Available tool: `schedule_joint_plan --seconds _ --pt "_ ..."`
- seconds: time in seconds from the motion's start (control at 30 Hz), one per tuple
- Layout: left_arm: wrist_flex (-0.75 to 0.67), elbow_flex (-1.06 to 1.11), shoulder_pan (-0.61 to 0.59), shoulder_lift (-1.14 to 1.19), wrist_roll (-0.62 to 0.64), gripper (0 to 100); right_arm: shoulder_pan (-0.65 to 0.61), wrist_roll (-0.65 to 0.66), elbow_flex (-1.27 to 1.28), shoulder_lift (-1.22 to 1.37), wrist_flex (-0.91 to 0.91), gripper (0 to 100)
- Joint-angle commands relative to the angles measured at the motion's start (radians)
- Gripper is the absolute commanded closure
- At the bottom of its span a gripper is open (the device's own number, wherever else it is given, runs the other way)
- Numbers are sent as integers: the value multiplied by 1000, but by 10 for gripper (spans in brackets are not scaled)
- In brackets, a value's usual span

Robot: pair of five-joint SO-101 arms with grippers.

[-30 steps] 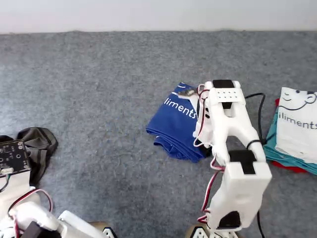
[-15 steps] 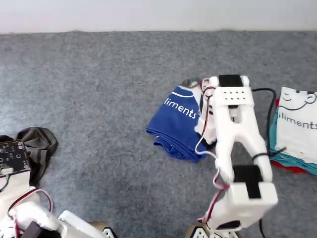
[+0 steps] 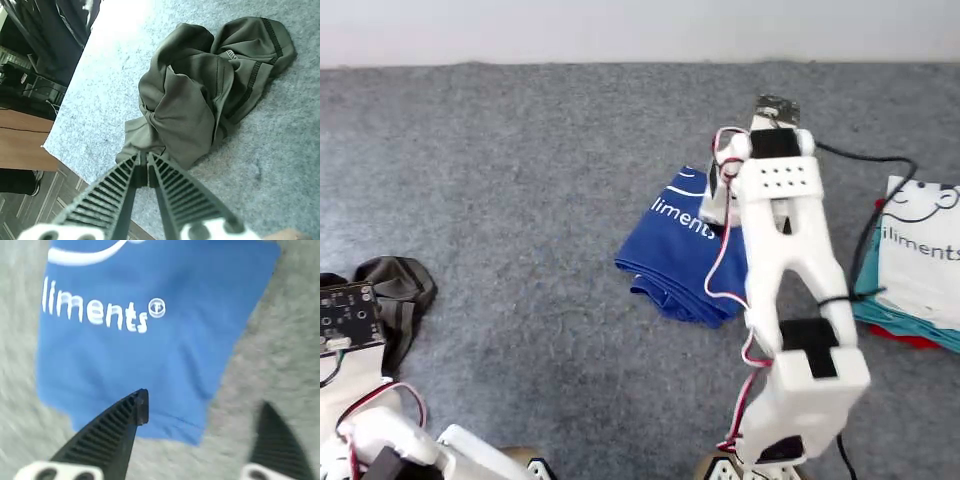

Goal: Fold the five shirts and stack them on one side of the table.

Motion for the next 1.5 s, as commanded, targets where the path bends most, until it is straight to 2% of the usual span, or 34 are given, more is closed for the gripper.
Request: schedule_joint_plan --seconds 0.0,0.3,0.57,0.7,0.97,1.0,1.47 --pt "-11 -27 -9 -3 -12 984 -5 -63 -97 79 -59 438" --pt "-11 -27 -9 -3 -12 984 -7 -160 -216 303 -182 522" --pt "-11 7 -9 -3 -14 984 -21 -169 -216 452 -262 599" --pt "-14 10 -9 -3 -14 984 -13 -169 -216 510 -266 696" --pt "-17 10 -9 -3 -14 984 8 -160 -218 522 -252 986" --pt "-17 12 -9 -3 -14 984 19 -157 -218 510 -240 993" --pt "-18 12 -9 -2 -14 984 150 272 -218 21 -12 988"
